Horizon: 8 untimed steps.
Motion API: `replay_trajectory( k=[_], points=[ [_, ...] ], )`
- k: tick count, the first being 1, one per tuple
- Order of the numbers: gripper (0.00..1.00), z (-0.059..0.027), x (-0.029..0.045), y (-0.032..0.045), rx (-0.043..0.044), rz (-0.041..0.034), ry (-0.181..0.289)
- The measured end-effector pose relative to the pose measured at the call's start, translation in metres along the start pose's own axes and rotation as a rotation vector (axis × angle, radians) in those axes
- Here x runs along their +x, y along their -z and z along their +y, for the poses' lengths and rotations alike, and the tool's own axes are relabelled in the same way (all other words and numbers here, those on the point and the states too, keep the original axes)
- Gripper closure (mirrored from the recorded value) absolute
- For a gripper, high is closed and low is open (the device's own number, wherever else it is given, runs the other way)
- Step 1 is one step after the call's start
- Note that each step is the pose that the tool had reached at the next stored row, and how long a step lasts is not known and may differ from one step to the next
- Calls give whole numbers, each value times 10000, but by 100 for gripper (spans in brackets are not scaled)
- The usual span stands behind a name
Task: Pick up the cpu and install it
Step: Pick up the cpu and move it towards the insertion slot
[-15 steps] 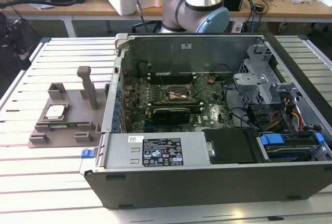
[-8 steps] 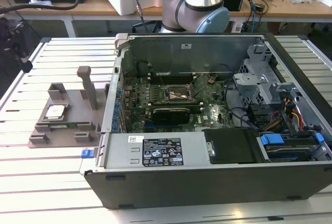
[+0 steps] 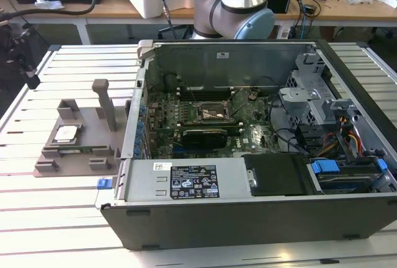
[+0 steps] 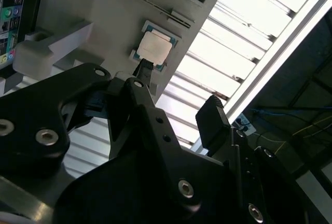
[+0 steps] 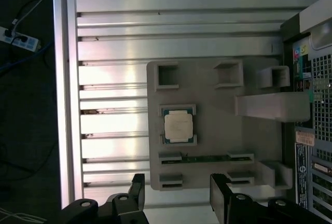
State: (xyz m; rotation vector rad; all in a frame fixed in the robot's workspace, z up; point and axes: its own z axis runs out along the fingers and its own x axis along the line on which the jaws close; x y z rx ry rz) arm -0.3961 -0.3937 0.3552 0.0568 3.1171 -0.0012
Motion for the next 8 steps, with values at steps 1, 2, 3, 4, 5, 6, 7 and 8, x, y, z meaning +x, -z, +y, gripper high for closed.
replay_trajectory(
  k=[1,2,3,4,5,6,7,8],
  points=[
    [38,0,0,-4,2,1,0],
    [38,0,0,-8,9,1,0],
    [38,0,-1,-12,20,0,1],
    [38,0,-2,-20,24,0,0],
    [38,1,-4,-29,28,8,-1],
    [38,0,-5,-45,69,26,1],
    [38,-1,-6,-62,89,34,4],
    [38,0,-6,-83,115,41,3]
  ],
)
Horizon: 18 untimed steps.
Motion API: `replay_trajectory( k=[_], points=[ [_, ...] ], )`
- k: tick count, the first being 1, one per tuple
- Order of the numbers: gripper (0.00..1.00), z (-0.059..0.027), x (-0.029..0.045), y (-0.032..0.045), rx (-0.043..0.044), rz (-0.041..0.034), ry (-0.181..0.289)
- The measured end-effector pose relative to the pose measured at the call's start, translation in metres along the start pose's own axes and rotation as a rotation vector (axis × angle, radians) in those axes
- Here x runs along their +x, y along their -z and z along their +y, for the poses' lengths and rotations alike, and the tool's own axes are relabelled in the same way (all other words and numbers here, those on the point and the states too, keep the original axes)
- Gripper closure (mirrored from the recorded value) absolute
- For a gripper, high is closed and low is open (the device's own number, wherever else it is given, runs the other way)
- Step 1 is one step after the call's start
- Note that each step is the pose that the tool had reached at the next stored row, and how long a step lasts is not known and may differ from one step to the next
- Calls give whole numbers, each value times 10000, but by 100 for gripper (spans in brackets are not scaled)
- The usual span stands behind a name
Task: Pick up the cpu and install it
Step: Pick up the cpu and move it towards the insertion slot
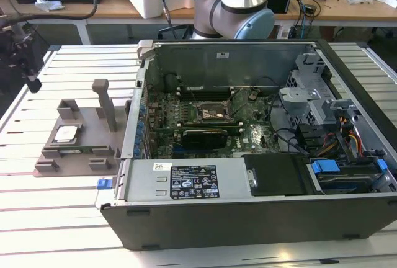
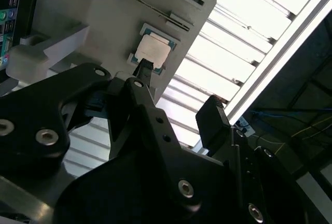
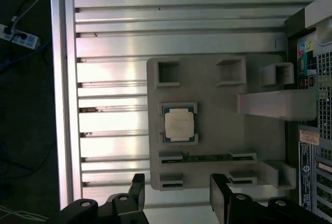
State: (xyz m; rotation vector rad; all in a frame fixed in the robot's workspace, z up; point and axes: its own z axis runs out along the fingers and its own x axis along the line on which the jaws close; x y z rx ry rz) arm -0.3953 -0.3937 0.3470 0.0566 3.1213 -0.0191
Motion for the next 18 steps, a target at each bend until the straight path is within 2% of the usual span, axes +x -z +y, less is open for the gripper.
replay_trajectory(
  k=[18],
  points=[
    [38,2,3,-171,32,2,0]
  ],
)
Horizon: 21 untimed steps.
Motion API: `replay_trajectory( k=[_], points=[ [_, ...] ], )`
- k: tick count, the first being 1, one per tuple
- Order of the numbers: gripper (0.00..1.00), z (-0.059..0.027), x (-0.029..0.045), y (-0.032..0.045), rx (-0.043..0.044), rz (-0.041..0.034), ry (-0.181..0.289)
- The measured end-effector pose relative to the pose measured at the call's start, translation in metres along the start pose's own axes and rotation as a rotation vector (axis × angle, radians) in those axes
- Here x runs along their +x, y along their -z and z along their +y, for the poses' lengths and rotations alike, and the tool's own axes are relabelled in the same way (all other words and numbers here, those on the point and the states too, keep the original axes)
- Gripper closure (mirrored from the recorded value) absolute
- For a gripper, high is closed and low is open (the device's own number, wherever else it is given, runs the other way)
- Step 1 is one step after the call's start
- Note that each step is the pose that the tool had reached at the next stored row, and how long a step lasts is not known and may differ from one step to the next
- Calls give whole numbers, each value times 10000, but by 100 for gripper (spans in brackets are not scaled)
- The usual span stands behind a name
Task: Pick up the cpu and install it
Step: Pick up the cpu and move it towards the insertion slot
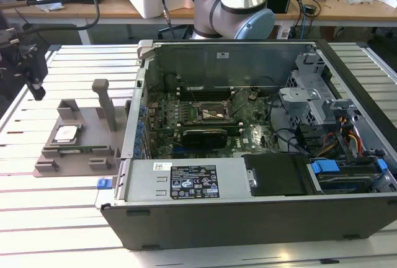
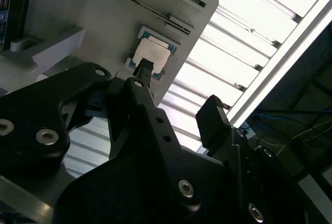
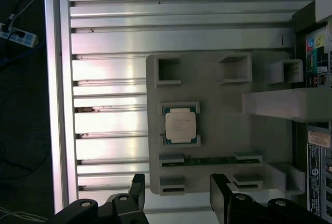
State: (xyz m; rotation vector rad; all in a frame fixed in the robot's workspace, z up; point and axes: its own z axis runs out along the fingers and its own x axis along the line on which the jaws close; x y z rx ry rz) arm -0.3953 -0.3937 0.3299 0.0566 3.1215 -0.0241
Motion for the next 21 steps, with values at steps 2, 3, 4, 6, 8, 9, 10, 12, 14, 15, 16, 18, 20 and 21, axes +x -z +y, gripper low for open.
replay_trajectory(
  k=[2,3,4,6,8,9,10,12,14,15,16,18,20,21],
  points=[
    [38,0,0,-10,0,0,0],
    [38,0,0,-15,0,0,0],
    [38,0,1,-31,0,-1,0],
    [38,1,1,-52,3,0,0],
    [38,1,2,-71,4,0,0],
    [38,1,2,-78,6,0,0],
    [38,1,2,-84,6,0,0],
    [38,1,2,-97,7,0,0],
    [38,2,2,-116,10,0,0],
    [38,2,3,-132,12,0,0],
    [38,2,3,-140,12,0,0],
    [38,2,3,-164,14,-1,0],
    [38,2,4,-176,15,-1,0],
    [38,3,4,-187,15,-1,0]
  ],
)
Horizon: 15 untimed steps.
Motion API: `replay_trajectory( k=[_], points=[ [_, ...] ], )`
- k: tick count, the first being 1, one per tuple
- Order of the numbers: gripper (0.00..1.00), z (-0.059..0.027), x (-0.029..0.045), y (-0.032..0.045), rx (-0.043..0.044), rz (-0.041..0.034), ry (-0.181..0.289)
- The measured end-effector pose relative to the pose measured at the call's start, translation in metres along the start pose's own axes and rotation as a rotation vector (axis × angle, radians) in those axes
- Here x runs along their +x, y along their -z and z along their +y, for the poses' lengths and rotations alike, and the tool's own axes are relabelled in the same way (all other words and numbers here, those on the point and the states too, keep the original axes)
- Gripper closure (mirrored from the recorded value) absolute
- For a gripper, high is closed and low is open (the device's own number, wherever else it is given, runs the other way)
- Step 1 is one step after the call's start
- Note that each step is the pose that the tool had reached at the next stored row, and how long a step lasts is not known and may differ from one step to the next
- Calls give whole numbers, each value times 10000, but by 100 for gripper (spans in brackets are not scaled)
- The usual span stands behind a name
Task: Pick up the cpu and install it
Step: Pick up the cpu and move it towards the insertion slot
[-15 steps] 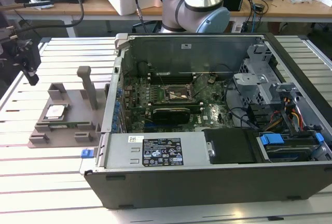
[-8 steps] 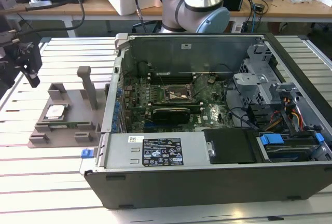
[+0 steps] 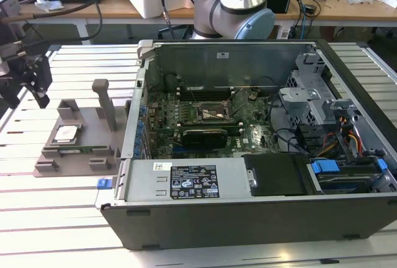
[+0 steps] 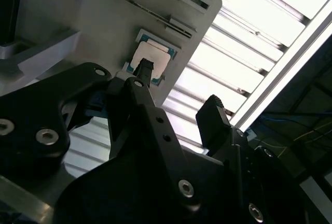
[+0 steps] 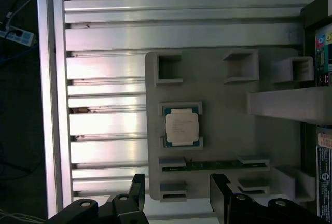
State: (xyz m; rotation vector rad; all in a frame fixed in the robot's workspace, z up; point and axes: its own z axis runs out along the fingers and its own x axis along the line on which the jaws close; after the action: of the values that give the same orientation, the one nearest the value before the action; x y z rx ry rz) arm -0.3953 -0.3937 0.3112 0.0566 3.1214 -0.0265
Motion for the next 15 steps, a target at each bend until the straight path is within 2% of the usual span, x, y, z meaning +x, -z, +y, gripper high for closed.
replay_trajectory(
  k=[15],
  points=[
    [38,2,2,-117,14,0,0]
  ],
)
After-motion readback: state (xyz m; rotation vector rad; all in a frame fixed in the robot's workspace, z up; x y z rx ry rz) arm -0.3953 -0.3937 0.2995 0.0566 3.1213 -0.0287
